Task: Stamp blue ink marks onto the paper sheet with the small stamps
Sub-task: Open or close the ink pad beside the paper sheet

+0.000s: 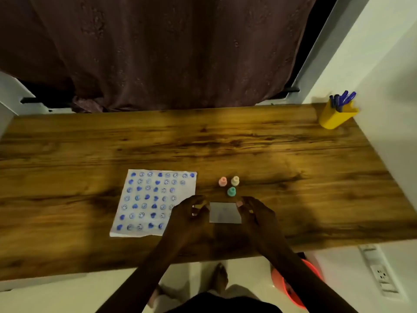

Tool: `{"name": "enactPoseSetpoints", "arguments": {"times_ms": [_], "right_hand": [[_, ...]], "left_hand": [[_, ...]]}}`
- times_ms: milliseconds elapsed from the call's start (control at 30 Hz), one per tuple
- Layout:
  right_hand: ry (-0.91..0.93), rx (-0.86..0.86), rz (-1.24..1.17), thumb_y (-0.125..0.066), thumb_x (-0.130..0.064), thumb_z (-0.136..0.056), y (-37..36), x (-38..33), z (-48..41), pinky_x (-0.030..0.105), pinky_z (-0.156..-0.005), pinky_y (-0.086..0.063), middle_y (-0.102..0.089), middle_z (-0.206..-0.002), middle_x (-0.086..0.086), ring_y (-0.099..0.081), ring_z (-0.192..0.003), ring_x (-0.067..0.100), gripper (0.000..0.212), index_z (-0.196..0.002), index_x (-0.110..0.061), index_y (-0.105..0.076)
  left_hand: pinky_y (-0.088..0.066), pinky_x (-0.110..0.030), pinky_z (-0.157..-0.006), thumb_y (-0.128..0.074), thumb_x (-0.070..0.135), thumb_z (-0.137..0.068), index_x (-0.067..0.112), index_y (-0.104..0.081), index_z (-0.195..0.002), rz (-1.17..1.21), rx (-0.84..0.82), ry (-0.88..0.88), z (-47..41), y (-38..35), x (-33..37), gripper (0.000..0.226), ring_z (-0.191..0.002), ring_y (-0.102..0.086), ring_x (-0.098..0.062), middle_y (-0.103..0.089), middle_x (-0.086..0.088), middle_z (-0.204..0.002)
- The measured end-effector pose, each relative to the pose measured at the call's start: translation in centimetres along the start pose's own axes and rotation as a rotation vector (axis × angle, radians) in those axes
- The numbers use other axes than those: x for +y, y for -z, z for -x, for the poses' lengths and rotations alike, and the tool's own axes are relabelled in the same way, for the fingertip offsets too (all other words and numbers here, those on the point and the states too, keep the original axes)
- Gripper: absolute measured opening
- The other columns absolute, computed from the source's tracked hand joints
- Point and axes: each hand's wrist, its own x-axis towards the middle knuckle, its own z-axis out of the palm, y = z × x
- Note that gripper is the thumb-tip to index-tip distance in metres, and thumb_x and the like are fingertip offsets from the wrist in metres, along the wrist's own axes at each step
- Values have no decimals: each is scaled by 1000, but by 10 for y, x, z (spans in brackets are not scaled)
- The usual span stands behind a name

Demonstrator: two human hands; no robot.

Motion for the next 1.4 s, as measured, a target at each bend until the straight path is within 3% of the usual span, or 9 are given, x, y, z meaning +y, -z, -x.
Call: {"name": "enactPoseSetpoints", "arguments": {"times_ms": [100,333,733,833,933,1033,1100,1200,1400], "right_hand": [[-33,-15,56,-52,-39,-103,2,11,-8,26,-87,-54,-69,-120,-4,-65,-108,13,30,-124,-22,-64],[-95,-112,134,-51,-44,-102,-9,26,-14,8,-79,-39,-67,-126,-7,-63,-113,10,32,-127,-26,-60],[-170,-84,58,-58,-38,-100,-20,14,-2,37,-103,-51,-62,-139,0,-61,-123,19,43,-140,-24,-52],[-114,-62,-12,-64,-29,-98,-23,0,-1,25,-90,-53,-62,-136,-1,-62,-116,14,44,-141,-22,-53],[-67,-58,-61,-67,-23,-96,-32,-20,-6,13,-82,-45,-60,-132,-6,-60,-117,13,47,-141,-22,-52],[-8,-46,-63,-68,-24,-96,-51,-46,-13,22,-90,-51,-61,-137,-3,-62,-118,15,50,-143,-21,-52],[15,-51,-51,-68,-27,-96,-66,-63,-17,26,-94,-54,-61,-138,-4,-63,-115,12,49,-142,-23,-52],[88,-77,-56,-68,-31,-95,-95,-88,-20,10,-79,-54,-63,-134,-8,-61,-99,-4,44,-137,-28,-54],[177,-210,-68,-72,-25,-93,-161,-140,-23,18,-85,-57,-64,-134,-7,-63,-106,2,47,-136,-27,-54]], "left_hand": [[-59,-39,-95,-68,32,-98,23,-66,-129,-12,-15,22,-3,-7,-1,32,-105,-65,-5,-68,6,-130],[-53,-35,-104,-66,33,-99,24,-62,-134,-75,-67,57,-6,-22,-1,36,-122,-66,-18,-68,-1,-137],[-45,-31,-107,-63,32,-101,28,-54,-144,6,-72,87,-1,-24,-3,43,-135,-57,-19,-59,3,-149],[-48,-37,-112,-65,32,-100,32,-55,-143,55,-33,88,1,-9,-4,44,-132,-58,-15,-58,6,-149],[-53,-28,-101,-67,30,-99,32,-56,-143,101,19,61,3,15,-8,46,-124,-62,-9,-61,8,-146],[-44,-11,-80,-68,32,-99,34,-57,-142,126,95,54,6,46,-16,45,-106,-58,3,-61,13,-134],[-45,-15,-84,-68,31,-99,34,-59,-141,138,143,39,10,67,-23,43,-100,-56,5,-61,14,-128],[-51,-11,-74,-68,28,-99,33,-63,-137,216,215,33,16,105,-39,39,-98,-61,7,-65,11,-124],[-50,-6,-66,-66,18,-100,18,-69,-133,253,340,50,27,170,-83,33,-97,-61,10,-69,2,-124]]}}
